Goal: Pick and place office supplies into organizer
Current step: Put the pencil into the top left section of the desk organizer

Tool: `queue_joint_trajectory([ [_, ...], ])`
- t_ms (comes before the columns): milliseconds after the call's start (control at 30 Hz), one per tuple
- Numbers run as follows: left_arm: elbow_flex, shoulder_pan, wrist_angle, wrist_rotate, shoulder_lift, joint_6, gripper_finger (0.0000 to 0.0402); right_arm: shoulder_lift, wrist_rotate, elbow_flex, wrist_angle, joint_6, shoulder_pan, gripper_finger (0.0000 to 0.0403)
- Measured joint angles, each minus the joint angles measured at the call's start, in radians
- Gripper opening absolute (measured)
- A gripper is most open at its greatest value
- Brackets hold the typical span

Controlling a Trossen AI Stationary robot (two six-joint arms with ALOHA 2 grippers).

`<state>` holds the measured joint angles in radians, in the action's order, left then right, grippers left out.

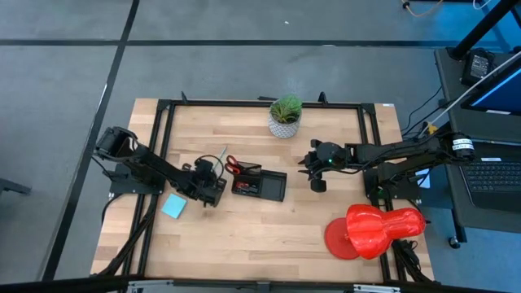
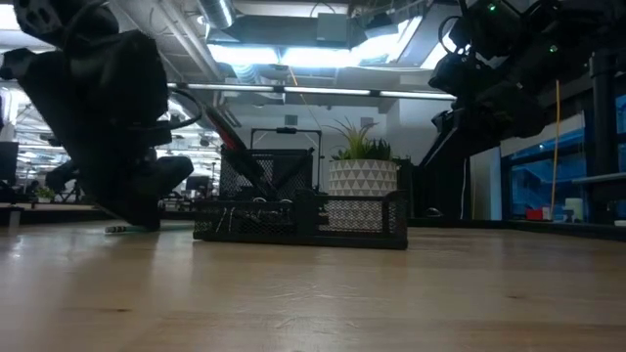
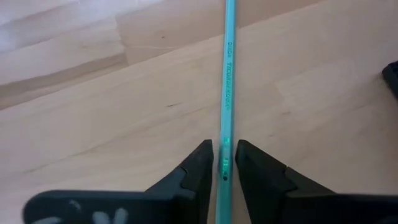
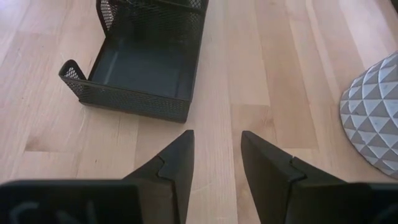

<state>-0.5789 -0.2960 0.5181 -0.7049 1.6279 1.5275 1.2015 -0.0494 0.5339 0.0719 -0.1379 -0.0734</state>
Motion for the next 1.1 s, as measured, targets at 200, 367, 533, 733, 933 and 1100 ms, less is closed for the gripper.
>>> queue_joint_trajectory([
  [200, 0.002, -0.062, -0.020, -0.096, 0.061, 0.125, 0.0099, 0.000, 0.000, 0.000, 0.000, 0.000, 0.000, 0.0136],
  [367, 0.003, -0.109, -0.029, -0.143, 0.089, 0.205, 0.0111, 0.000, 0.000, 0.000, 0.000, 0.000, 0.000, 0.0136],
  [533, 0.002, -0.135, -0.039, -0.184, 0.128, 0.227, 0.0114, 0.000, 0.000, 0.000, -0.004, 0.002, 0.000, 0.0136],
  [733, 0.003, -0.184, -0.042, -0.248, 0.186, 0.295, 0.0114, 0.000, 0.000, 0.000, -0.004, 0.003, 0.000, 0.0136],
  [933, 0.004, -0.237, -0.044, -0.301, 0.233, 0.323, 0.0114, 0.000, 0.000, 0.000, -0.003, 0.001, 0.000, 0.0136],
  [1100, 0.004, -0.251, -0.052, -0.335, 0.261, 0.329, 0.0114, 0.000, 0.000, 0.000, -0.003, -0.001, 0.000, 0.0136],
])
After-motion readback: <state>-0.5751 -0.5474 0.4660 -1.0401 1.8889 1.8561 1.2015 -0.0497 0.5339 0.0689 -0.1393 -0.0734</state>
